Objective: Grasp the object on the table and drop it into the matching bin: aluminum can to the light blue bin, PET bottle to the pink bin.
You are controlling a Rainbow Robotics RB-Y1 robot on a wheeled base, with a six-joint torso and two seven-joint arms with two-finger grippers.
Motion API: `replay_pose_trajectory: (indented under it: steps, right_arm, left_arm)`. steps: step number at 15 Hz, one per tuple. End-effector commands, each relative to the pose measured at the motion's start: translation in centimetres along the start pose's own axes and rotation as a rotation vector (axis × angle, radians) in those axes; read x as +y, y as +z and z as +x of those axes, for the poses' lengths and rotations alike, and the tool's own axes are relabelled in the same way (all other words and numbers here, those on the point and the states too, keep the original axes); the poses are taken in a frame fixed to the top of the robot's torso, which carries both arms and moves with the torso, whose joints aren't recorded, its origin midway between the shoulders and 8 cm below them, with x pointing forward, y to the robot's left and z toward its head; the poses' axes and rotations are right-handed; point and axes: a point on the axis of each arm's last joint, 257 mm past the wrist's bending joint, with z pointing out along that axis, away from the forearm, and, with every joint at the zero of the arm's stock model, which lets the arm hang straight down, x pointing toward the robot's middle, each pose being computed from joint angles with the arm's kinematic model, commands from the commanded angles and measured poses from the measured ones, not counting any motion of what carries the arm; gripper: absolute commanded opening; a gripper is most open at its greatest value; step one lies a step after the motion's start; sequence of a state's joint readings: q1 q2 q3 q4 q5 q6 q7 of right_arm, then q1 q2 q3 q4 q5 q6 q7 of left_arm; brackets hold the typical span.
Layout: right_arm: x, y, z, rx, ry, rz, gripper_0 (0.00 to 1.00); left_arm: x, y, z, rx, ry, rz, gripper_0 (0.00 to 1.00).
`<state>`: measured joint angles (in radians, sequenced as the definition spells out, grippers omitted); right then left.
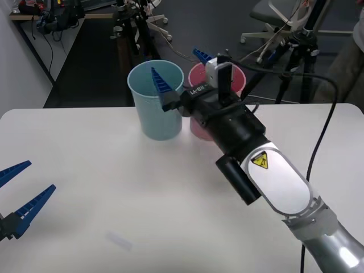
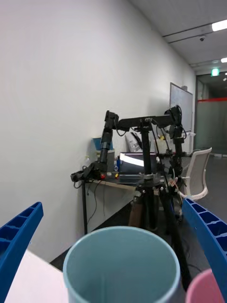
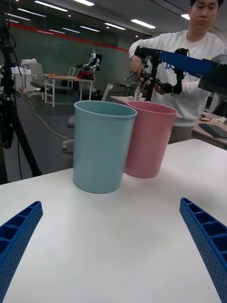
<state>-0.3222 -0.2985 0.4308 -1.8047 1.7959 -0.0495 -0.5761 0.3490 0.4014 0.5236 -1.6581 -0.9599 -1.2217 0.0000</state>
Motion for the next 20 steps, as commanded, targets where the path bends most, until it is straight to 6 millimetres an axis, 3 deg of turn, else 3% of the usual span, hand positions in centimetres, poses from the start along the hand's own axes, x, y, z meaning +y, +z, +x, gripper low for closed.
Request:
replay_pose_trajectory:
  steps: [1, 3, 6, 15, 17, 20]
  right_arm:
    - [-0.2, -4.3, -0.5, 0.045, 0.002, -0.06, 1.0]
    - [-0.8, -8.4, -1.1, 0.102, 0.05, -0.122, 1.0]
    - [-2.3, -12.9, -1.4, 0.172, 0.062, -0.165, 1.0]
    - [-10.6, -27.8, 2.1, 0.377, 0.008, -0.223, 1.0]
    - [-11.7, -30.3, 2.7, 0.404, 0.004, -0.233, 1.0]
    - [-12.4, -32.4, 3.2, 0.407, 0.044, -0.234, 1.0]
  left_arm:
    - [0.0, 0.0, 0.0, 0.0, 0.0, 0.0, 1.0]
    - [0.0, 0.0, 0.0, 0.0, 0.0, 0.0, 1.0]
    - [0.0, 0.0, 0.0, 0.0, 0.0, 0.0, 1.0]
    - [0.0, 0.0, 0.0, 0.0, 0.0, 0.0, 1.0]
    - [0.0, 0.0, 0.0, 0.0, 0.0, 0.0, 1.0]
    - [0.0, 0.0, 0.0, 0.0, 0.0, 0.0, 1.0]
